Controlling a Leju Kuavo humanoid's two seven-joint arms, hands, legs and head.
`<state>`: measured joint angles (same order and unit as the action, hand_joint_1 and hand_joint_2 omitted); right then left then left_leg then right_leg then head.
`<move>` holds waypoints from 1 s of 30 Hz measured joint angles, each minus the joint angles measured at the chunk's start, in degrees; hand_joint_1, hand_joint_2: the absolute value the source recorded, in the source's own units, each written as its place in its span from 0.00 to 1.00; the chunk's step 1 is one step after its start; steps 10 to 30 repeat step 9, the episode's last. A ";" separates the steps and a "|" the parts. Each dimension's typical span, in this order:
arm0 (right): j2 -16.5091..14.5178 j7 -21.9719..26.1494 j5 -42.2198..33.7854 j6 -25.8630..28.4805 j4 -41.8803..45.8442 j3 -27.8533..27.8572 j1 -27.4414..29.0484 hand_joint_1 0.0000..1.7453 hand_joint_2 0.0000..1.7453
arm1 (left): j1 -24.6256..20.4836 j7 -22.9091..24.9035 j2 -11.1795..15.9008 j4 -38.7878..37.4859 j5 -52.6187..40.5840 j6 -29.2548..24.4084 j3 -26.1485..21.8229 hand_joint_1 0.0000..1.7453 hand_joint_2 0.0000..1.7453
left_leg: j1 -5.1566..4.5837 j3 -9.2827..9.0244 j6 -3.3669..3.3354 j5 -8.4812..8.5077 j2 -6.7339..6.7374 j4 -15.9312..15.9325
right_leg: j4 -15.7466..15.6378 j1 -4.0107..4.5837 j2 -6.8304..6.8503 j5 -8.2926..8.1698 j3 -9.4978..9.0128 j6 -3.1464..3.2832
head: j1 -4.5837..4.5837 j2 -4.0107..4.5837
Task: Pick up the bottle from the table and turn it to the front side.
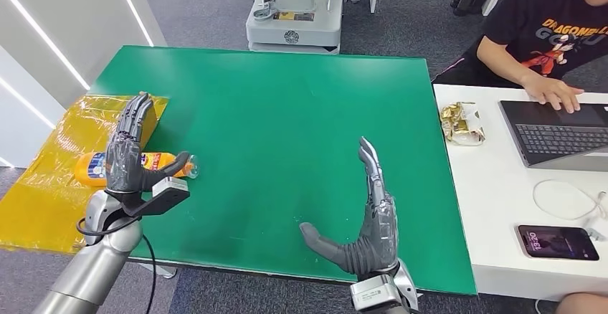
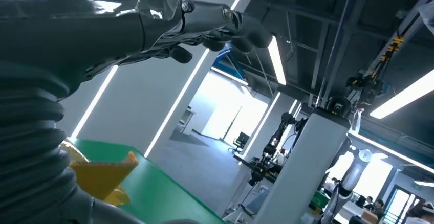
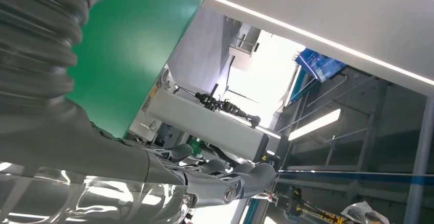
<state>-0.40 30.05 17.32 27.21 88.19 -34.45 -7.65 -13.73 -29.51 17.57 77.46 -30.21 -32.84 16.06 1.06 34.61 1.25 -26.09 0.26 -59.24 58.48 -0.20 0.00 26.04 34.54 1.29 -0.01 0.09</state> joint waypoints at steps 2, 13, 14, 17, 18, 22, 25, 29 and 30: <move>-0.11 0.33 0.04 0.03 -0.02 -0.01 0.10 0.00 1.00 | -0.21 -2.72 -2.23 0.12 7.40 1.69 0.14 0.00 1.00 | 0.00 0.00 0.00 0.00 -0.01 0.00 | 0.00 0.00 0.01 0.00 0.00 0.00 | 0.00 0.00; -0.32 1.26 -0.34 0.52 -0.33 -1.63 -1.30 0.00 1.00 | 0.57 -10.38 -12.49 3.05 38.22 8.25 2.45 0.00 1.00 | 0.00 0.04 -0.02 -0.02 -0.03 0.00 | 0.00 0.00 0.03 0.00 0.00 0.00 | 0.00 0.00; -0.32 1.26 -0.34 0.52 -0.33 -1.63 -1.30 0.00 1.00 | 0.57 -10.38 -12.49 3.05 38.22 8.25 2.45 0.00 1.00 | 0.00 0.04 -0.02 -0.02 -0.03 0.00 | 0.00 0.00 0.03 0.00 0.00 0.00 | 0.00 0.00; -0.32 1.26 -0.34 0.52 -0.33 -1.63 -1.30 0.00 1.00 | 0.57 -10.38 -12.49 3.05 38.22 8.25 2.45 0.00 1.00 | 0.00 0.04 -0.02 -0.02 -0.03 0.00 | 0.00 0.00 0.03 0.00 0.00 0.00 | 0.00 0.00; -0.32 1.26 -0.34 0.52 -0.33 -1.63 -1.30 0.00 1.00 | 0.57 -10.38 -12.49 3.05 38.22 8.25 2.45 0.00 1.00 | 0.00 0.04 -0.02 -0.02 -0.03 0.00 | 0.00 0.00 0.03 0.00 0.00 0.00 | 0.00 0.00; -0.32 1.26 -0.34 0.52 -0.33 -1.63 -1.30 0.00 1.00 | 0.57 -10.38 -12.49 3.05 38.22 8.25 2.45 0.00 1.00 | 0.00 0.04 -0.02 -0.02 -0.03 0.00 | 0.00 0.00 0.03 0.00 0.00 0.00 | 0.00 0.00; -0.32 1.26 -0.34 0.52 -0.33 -1.63 -1.30 0.00 1.00 | 0.57 -10.38 -12.49 3.05 38.22 8.25 2.45 0.00 1.00 | 0.00 0.04 -0.02 -0.02 -0.03 0.00 | 0.00 0.00 0.03 0.00 0.00 0.00 | 0.00 0.00; -0.32 1.26 -0.34 0.52 -0.33 -1.63 -1.30 0.00 1.00 | 0.57 -10.38 -12.49 3.05 38.22 8.25 2.45 0.00 1.00 | 0.00 0.04 -0.02 -0.02 -0.03 0.00 | 0.00 0.00 0.03 0.00 0.00 0.00 | 0.00 0.00; -0.32 1.26 -0.34 0.52 -0.33 -1.63 -1.30 0.00 1.00 | 0.57 -10.38 -12.49 3.05 38.22 8.25 2.45 0.00 1.00 | 0.00 0.04 -0.02 -0.02 -0.03 0.00 | 0.00 0.00 0.03 0.00 0.00 0.00 | 0.00 0.00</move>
